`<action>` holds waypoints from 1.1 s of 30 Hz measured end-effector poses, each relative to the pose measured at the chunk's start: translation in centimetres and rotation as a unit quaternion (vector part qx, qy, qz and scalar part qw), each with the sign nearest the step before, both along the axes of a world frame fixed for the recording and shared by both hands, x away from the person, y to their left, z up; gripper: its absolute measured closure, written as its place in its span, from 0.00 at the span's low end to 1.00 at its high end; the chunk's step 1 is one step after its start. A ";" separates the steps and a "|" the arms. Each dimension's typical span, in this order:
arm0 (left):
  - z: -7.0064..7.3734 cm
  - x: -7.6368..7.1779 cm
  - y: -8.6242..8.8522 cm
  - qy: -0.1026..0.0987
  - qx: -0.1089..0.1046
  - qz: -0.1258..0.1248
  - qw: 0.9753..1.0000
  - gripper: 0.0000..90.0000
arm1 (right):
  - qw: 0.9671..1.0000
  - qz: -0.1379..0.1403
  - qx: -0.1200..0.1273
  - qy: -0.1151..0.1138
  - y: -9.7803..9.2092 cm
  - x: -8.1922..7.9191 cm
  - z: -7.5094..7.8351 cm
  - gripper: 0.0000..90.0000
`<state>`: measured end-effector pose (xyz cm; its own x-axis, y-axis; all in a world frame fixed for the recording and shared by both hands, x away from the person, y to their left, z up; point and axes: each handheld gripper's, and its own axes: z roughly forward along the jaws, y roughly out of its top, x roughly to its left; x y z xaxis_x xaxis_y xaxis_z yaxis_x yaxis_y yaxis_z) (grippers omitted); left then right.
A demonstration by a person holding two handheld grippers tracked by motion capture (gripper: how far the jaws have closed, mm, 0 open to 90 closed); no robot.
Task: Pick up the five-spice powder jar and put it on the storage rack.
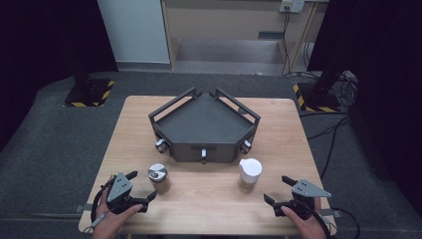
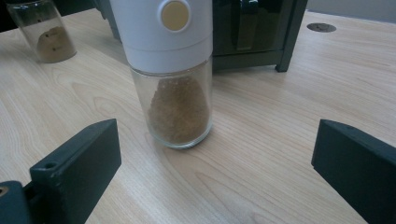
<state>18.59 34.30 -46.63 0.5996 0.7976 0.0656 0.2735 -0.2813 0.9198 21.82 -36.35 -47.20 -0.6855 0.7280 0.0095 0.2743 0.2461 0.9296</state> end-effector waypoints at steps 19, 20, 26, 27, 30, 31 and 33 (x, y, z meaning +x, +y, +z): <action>-0.1 0.2 -0.8 -0.011 -0.005 -0.002 1.000 0.01 | 1.000 -0.003 -0.011 0.001 0.3 -0.1 0.0 0.02; -0.1 0.2 -0.8 -0.011 -0.004 -0.003 1.000 0.01 | 1.000 -0.002 -0.011 0.002 0.3 -0.1 0.0 0.02; -0.2 0.7 -1.2 -0.010 -0.006 -0.010 1.000 0.01 | 1.000 -0.001 -0.014 0.003 0.4 0.0 0.0 0.02; -0.3 0.8 -1.2 -0.010 -0.005 -0.010 1.000 0.01 | 1.000 -0.002 -0.015 0.003 0.5 0.0 0.0 0.02; -0.4 1.2 -1.4 -0.006 -0.008 -0.009 1.000 0.01 | 1.000 -0.001 -0.016 0.004 0.5 0.0 -0.1 0.02; -0.4 1.2 -1.4 -0.006 -0.008 -0.009 1.000 0.01 | 1.000 -0.001 -0.017 0.004 0.5 0.0 -0.1 0.02; -0.5 1.4 -1.6 -0.004 -0.007 -0.007 1.000 0.01 | 1.000 -0.001 -0.017 0.004 0.5 0.0 -0.1 0.02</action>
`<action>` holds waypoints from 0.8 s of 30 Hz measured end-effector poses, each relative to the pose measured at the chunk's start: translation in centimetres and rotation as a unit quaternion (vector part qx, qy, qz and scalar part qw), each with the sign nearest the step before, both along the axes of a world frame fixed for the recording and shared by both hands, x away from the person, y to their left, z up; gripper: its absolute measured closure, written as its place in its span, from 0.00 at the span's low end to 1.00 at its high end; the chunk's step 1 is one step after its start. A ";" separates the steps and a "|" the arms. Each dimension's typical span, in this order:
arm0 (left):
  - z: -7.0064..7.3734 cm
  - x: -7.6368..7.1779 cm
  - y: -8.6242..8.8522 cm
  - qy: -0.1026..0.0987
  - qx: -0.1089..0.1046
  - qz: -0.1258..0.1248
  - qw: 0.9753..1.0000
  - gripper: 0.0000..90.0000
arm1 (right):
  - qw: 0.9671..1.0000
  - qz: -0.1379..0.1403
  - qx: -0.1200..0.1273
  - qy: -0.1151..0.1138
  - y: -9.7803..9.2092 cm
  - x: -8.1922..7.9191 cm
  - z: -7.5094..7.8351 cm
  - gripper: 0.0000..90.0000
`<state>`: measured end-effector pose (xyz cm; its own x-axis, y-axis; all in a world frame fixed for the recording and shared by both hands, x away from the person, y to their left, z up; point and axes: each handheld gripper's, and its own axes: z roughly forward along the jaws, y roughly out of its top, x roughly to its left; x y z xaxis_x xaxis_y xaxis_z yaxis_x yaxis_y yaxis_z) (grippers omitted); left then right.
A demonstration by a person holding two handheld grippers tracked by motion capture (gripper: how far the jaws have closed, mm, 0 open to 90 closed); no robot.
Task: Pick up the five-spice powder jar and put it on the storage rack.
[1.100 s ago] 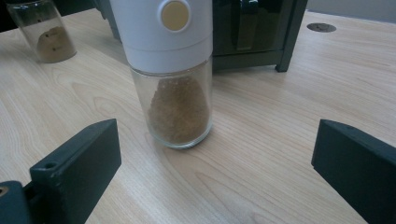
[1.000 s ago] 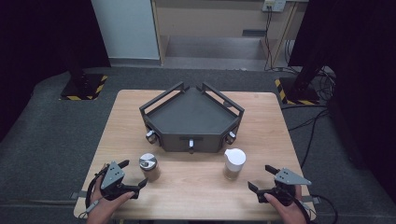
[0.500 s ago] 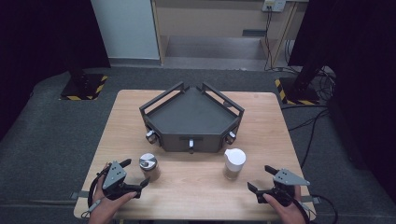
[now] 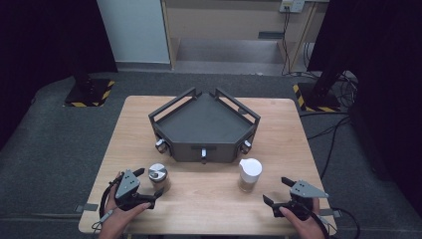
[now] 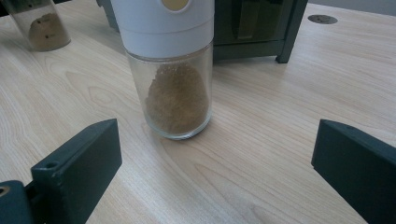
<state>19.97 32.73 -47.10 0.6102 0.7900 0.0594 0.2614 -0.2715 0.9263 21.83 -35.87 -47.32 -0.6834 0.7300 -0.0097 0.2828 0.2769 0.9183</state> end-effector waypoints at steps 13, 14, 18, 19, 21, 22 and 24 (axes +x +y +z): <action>-0.4 0.9 -0.9 0.011 -0.003 0.008 1.000 0.01 | 1.000 0.000 -0.001 0.005 -0.1 -0.1 -0.1 0.02; -0.5 1.0 -1.0 0.012 -0.003 0.008 1.000 0.01 | 1.000 0.000 0.000 0.005 -0.1 -0.1 -0.1 0.02; -0.6 1.2 -1.4 0.014 0.000 0.008 1.000 0.04 | 1.000 0.000 -0.001 0.007 -0.1 -0.2 -0.2 0.02; -0.6 1.3 -1.4 0.015 0.001 0.008 1.000 0.05 | 1.000 0.000 -0.001 0.008 -0.1 -0.2 -0.2 0.02; -0.7 1.3 -1.4 0.015 0.000 0.011 1.000 0.07 | 1.000 0.000 -0.002 0.008 -0.2 -0.2 -0.2 0.02; -0.8 1.3 -1.3 0.015 -0.004 0.012 1.000 0.07 | 1.000 0.000 -0.002 0.008 -0.2 -0.2 -0.2 0.02; -0.8 1.4 -1.2 0.013 -0.006 0.012 1.000 0.09 | 1.000 0.001 -0.002 0.008 -0.2 -0.2 -0.2 0.02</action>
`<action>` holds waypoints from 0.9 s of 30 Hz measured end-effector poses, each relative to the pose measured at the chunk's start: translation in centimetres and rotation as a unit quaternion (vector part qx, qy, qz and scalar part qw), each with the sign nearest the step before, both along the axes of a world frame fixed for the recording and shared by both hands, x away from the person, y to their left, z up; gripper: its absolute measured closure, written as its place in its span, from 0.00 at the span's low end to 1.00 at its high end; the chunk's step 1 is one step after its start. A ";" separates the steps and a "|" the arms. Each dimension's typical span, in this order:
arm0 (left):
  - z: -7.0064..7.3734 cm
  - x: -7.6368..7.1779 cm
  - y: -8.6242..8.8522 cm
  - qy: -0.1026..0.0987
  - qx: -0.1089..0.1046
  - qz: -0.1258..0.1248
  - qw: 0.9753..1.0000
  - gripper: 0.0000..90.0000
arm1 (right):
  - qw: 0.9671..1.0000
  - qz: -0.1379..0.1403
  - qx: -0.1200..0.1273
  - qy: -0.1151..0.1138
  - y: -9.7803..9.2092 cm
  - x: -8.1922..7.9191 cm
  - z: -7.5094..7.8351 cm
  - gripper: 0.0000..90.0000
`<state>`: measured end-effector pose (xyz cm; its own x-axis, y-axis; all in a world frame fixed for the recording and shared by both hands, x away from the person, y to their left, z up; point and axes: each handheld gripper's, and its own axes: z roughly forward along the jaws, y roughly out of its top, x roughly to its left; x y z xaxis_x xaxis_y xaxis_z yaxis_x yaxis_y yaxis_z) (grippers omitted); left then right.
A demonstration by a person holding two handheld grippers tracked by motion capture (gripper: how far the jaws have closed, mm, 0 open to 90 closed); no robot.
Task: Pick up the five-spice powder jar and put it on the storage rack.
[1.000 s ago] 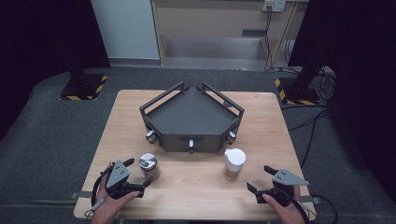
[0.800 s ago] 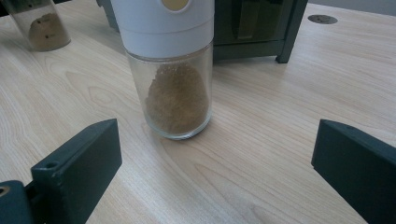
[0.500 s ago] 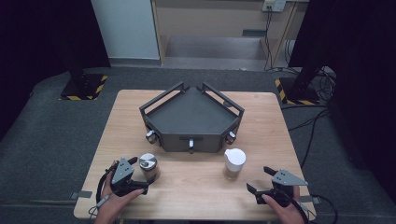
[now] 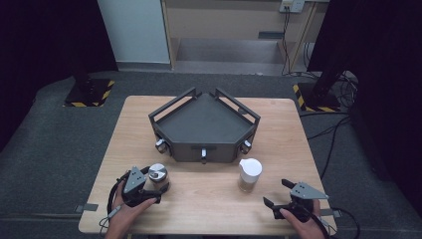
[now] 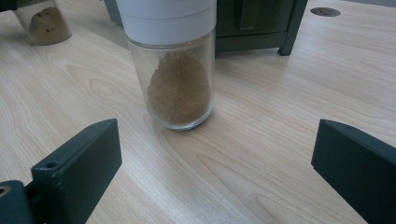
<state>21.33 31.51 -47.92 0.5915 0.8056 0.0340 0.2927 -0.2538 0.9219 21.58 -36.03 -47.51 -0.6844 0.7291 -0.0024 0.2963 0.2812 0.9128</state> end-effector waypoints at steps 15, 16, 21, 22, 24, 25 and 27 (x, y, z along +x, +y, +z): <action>-0.2 0.5 -0.1 0.007 0.000 -0.008 1.000 0.24 | 1.000 -0.001 -0.002 0.001 -0.1 -0.1 0.0 0.03; -0.2 0.5 -0.2 0.007 0.002 -0.007 1.000 0.25 | 1.000 -0.001 -0.003 0.001 -0.1 -0.2 0.0 0.03; -0.3 0.7 0.1 0.014 -0.003 -0.008 1.000 0.33 | 1.000 -0.002 -0.002 0.001 -0.2 -0.2 0.0 0.03; -0.3 0.7 0.1 0.015 -0.003 -0.007 1.000 0.33 | 1.000 -0.002 -0.002 0.001 -0.2 -0.2 0.0 0.03; -0.1 0.7 0.1 0.016 0.000 -0.011 1.000 0.34 | 1.000 -0.001 -0.003 0.001 -0.1 -0.2 0.0 0.03; -0.1 0.7 0.1 0.016 0.000 -0.011 1.000 0.34 | 1.000 -0.002 -0.003 0.001 -0.1 -0.2 0.0 0.03; 0.2 0.4 0.2 0.007 -0.001 -0.011 1.000 0.34 | 1.000 -0.002 -0.004 0.000 -0.2 -0.2 0.0 0.03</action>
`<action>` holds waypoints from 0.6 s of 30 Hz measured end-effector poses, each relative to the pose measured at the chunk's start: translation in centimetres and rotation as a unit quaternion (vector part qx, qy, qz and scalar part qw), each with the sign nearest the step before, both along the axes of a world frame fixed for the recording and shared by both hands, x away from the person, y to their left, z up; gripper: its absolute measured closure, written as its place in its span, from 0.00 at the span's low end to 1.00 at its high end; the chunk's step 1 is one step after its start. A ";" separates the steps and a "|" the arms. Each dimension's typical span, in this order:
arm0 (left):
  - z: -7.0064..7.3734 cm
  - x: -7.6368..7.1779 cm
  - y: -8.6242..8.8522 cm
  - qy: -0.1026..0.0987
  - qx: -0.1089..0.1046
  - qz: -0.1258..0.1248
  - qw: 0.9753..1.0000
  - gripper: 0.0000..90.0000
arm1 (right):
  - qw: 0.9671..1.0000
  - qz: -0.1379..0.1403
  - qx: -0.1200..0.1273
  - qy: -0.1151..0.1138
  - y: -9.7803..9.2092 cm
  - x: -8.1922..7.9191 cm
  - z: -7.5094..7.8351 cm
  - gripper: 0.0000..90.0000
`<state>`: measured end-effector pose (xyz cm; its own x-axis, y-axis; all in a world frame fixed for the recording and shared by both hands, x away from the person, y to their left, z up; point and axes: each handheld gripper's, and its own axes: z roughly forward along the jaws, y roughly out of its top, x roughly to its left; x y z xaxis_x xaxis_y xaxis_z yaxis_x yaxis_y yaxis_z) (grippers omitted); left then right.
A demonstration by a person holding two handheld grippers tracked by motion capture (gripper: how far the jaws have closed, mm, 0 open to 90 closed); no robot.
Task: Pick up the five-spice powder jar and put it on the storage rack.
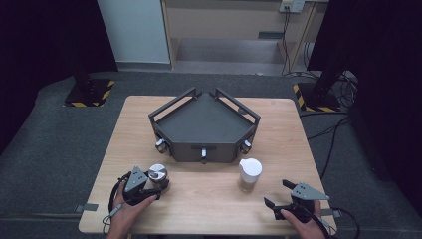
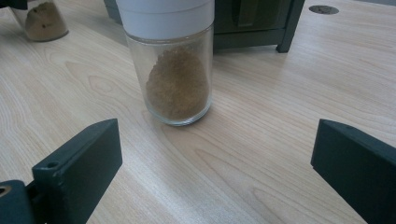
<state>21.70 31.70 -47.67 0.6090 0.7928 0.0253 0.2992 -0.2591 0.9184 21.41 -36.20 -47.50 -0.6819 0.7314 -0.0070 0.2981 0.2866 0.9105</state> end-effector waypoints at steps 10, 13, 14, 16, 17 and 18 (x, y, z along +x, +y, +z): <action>0.7 -0.3 0.6 -0.016 -0.007 -0.019 1.000 0.34 | 1.000 -0.001 -0.001 0.000 0.0 0.0 -0.1 0.03; 1.0 -0.3 0.6 -0.019 -0.004 -0.029 0.999 0.34 | 1.000 -0.002 -0.002 0.001 0.0 0.0 -0.1 0.03; 1.0 -0.3 0.6 -0.019 -0.004 -0.029 0.999 0.34 | 1.000 -0.002 -0.002 0.001 0.0 0.0 -0.1 0.03; 1.0 -0.3 0.7 -0.019 -0.004 -0.032 0.999 0.34 | 1.000 -0.002 -0.002 0.002 0.0 0.0 -0.1 0.03; 1.1 -0.4 0.7 -0.020 -0.003 -0.032 0.999 0.34 | 1.000 -0.002 -0.003 0.002 0.0 0.0 -0.1 0.03; 1.1 -0.4 0.7 -0.020 -0.003 -0.034 0.999 0.34 | 1.000 -0.001 -0.003 0.002 0.0 0.0 -0.1 0.03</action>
